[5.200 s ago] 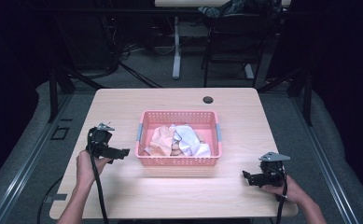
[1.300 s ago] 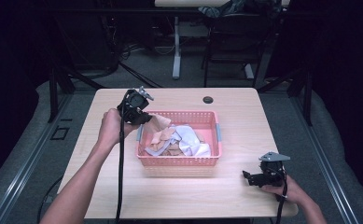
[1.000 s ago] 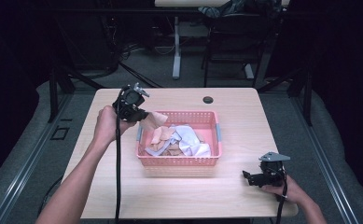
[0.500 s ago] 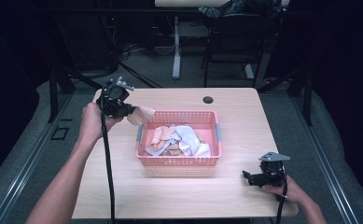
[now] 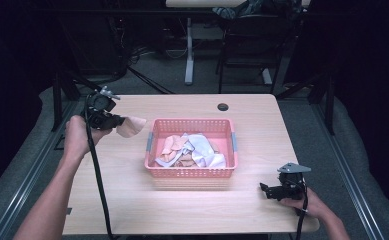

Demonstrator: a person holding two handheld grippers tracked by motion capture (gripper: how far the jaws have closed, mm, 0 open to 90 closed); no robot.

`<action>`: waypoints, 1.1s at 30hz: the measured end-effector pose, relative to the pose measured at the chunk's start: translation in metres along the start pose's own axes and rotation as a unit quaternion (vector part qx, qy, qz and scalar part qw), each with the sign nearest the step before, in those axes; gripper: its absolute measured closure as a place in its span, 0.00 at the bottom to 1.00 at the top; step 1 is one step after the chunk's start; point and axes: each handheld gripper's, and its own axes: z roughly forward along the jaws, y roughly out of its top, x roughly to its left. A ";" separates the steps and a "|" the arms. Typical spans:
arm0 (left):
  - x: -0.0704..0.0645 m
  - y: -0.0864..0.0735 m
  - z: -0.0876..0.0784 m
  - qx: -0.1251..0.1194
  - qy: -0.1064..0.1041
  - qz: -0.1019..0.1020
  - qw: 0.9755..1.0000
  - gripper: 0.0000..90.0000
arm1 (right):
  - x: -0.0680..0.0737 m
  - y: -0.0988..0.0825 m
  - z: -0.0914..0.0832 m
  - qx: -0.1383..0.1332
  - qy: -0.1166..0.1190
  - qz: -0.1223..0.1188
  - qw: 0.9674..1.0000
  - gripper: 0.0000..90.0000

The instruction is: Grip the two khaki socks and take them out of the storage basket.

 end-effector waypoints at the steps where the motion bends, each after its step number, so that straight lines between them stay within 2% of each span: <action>1: 0.003 -0.003 0.000 0.000 0.001 -0.004 1.000 0.95 | 0.000 0.000 0.000 0.000 0.000 0.000 1.000 0.00; 8: 0.019 -0.023 0.011 0.013 0.001 -0.036 0.999 0.95 | 0.000 0.000 0.000 0.000 0.000 0.000 1.000 0.00; 17: 0.038 -0.048 0.030 0.046 -0.003 -0.071 0.996 0.95 | 0.000 0.000 0.000 0.000 0.000 0.000 1.000 0.00; 22: 0.045 -0.062 0.043 0.062 -0.002 -0.091 0.994 0.95 | 0.000 0.000 0.000 0.000 0.000 0.000 1.000 0.00; 26: 0.051 -0.076 0.057 0.075 -0.010 -0.115 0.990 0.95 | 0.000 0.000 0.000 0.000 0.000 0.000 1.000 0.00; 33: 0.053 -0.092 0.076 0.097 -0.013 -0.133 0.986 0.95 | 0.000 0.000 0.000 0.000 0.000 0.000 1.000 0.00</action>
